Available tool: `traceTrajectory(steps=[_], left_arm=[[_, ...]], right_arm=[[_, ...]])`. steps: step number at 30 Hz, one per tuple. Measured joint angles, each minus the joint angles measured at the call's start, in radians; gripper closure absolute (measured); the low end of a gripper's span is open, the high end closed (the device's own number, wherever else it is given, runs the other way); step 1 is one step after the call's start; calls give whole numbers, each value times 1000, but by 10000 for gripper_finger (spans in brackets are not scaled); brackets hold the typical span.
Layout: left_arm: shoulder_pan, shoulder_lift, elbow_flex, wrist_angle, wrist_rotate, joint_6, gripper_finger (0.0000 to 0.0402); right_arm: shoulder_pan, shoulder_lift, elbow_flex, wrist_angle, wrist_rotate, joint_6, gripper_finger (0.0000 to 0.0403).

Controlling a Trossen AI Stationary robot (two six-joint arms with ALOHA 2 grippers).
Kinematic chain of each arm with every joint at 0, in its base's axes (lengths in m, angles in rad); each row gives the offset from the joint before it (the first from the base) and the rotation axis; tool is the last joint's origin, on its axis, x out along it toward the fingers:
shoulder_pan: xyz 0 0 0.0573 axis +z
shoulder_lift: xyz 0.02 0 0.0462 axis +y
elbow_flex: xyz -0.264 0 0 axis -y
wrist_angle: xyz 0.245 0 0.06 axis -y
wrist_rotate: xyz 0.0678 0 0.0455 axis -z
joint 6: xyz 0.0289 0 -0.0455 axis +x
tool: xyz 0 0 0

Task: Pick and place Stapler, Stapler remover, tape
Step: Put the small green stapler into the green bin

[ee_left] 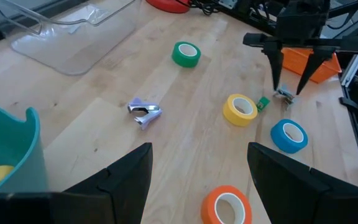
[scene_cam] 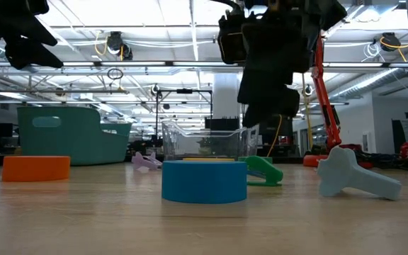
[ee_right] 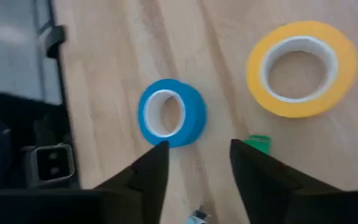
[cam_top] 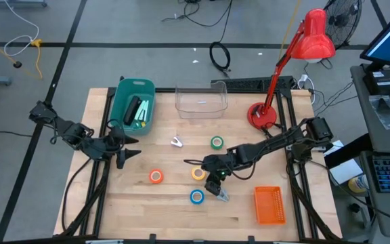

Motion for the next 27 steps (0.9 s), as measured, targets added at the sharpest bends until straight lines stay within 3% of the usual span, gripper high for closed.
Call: traceTrajectory(steps=[5, 10, 23, 27], left_arm=[[0, 0, 0, 0, 0, 0, 135], [0, 0, 0, 0, 0, 0, 135], [0, 1, 0, -1, -1, -2, 135], [0, 1, 0, -1, -1, -4, 135]], right_arm=[[-1, 0, 0, 2, 11, 33, 182], [3, 0, 0, 6, -89, 115, 164], [52, -13, 0, -195, 182, 95, 168], [46, 1, 2, -147, 182, 70, 165]])
